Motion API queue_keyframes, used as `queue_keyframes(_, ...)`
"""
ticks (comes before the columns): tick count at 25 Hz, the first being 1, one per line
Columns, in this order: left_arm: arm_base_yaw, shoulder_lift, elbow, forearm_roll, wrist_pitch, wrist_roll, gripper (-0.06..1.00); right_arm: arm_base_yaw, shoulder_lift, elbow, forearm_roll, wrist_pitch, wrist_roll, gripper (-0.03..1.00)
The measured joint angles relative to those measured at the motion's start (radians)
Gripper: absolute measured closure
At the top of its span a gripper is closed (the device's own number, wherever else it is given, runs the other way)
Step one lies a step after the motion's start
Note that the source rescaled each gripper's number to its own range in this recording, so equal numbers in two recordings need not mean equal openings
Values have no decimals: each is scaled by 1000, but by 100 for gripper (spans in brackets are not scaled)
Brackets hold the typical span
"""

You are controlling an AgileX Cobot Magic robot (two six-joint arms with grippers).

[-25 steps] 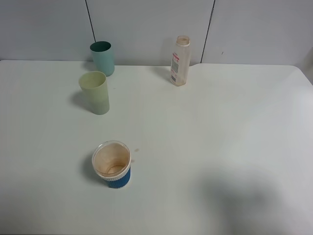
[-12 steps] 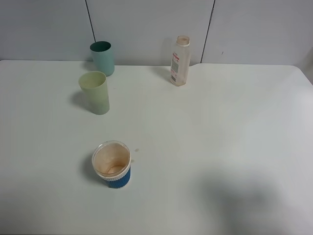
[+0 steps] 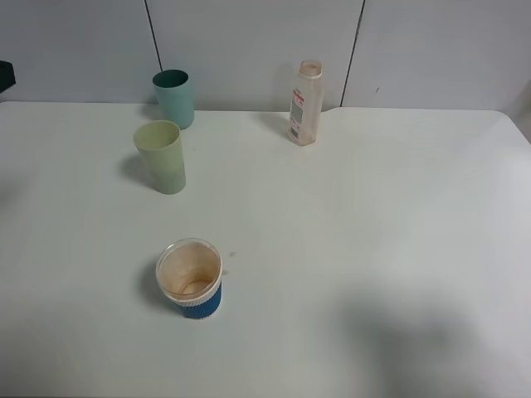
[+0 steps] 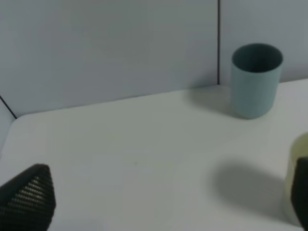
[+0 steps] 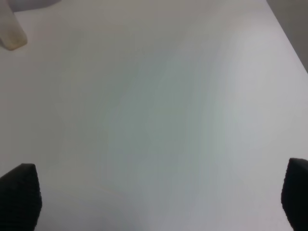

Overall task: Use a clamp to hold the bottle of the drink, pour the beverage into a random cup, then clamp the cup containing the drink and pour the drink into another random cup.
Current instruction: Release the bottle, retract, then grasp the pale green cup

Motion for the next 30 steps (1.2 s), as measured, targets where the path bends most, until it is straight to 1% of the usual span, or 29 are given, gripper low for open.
queue_keyframes(6, 0, 128, 1, 0, -122, 0, -3, 0, 0, 0, 0, 0, 0, -3)
queue_keyframes(9, 0, 165, 28, 42, -218, -13, -3, 0, 0, 0, 0, 0, 0, -3)
queue_keyframes(11, 0, 181, 57, 90, -285, -67, -3, 0, 0, 0, 0, 0, 0, -3)
queue_keyframes(14, 0, 199, 103, 156, -369, -184, -3, 0, 0, 0, 0, 0, 0, -3)
queue_keyframes(18, 0, 227, 152, 260, -442, -344, -4, 0, 0, 0, 0, 0, 0, -3)
queue_keyframes(20, 0, 243, 175, 297, -479, -394, -4, 0, 0, 0, 0, 0, 0, -3)
queue_keyframes(23, 0, 274, 208, 320, -521, -426, -4, 0, 0, 0, 0, 0, 0, -3)
queue_keyframes(30, 0, 370, 251, 342, -610, -435, -4, 0, 0, 0, 0, 0, 0, -3)
